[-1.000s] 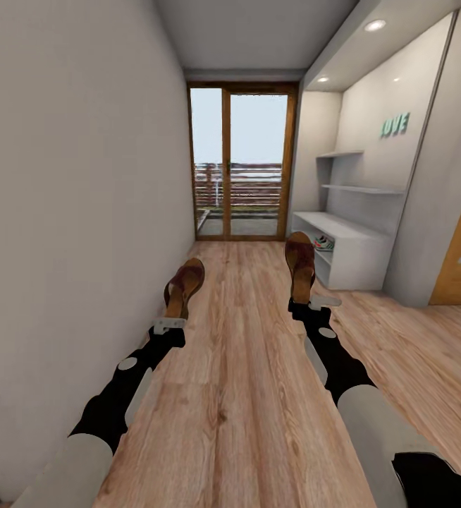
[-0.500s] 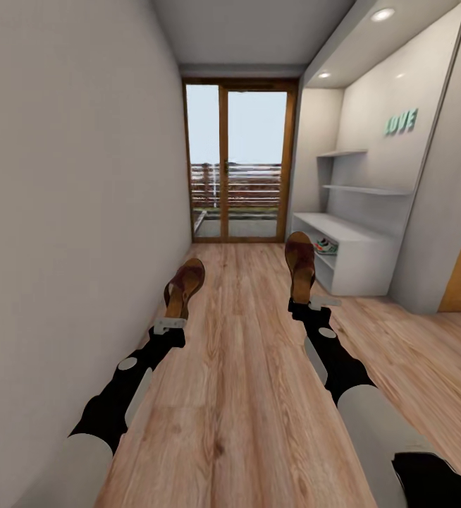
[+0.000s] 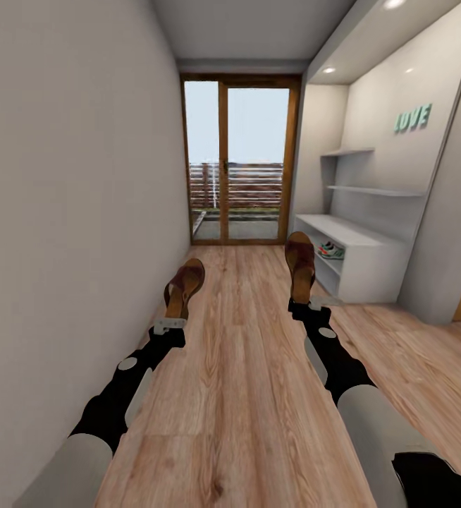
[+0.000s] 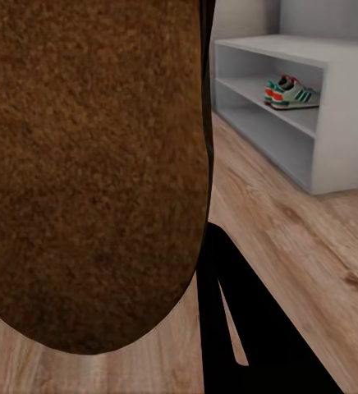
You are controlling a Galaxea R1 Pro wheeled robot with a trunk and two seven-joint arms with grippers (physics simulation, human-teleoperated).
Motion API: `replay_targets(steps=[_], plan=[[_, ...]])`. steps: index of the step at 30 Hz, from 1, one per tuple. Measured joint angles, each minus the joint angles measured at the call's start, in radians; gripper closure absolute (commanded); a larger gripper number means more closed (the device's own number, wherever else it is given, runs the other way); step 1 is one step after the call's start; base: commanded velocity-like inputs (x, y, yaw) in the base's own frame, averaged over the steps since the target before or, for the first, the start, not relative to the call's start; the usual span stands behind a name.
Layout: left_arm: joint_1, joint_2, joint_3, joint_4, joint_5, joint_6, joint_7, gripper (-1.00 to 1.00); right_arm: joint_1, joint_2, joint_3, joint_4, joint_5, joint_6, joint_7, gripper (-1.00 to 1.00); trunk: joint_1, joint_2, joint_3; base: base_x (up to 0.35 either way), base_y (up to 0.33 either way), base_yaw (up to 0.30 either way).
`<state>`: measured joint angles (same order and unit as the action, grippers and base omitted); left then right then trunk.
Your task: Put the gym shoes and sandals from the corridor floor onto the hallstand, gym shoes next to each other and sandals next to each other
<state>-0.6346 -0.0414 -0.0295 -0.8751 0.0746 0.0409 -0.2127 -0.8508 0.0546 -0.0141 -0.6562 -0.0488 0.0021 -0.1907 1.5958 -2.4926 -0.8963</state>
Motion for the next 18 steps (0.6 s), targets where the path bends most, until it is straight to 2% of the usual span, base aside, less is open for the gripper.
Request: replay_targets(steps=[18], plan=[[0.000, 0.000, 0.000, -0.001, 0.000, 0.000, 0.000, 1.00, 0.000, 0.000, 0.000, 0.000, 0.000, 0.000, 0.001, 1.00, 0.000, 0.000, 0.000, 0.345, 0.000, 0.000]])
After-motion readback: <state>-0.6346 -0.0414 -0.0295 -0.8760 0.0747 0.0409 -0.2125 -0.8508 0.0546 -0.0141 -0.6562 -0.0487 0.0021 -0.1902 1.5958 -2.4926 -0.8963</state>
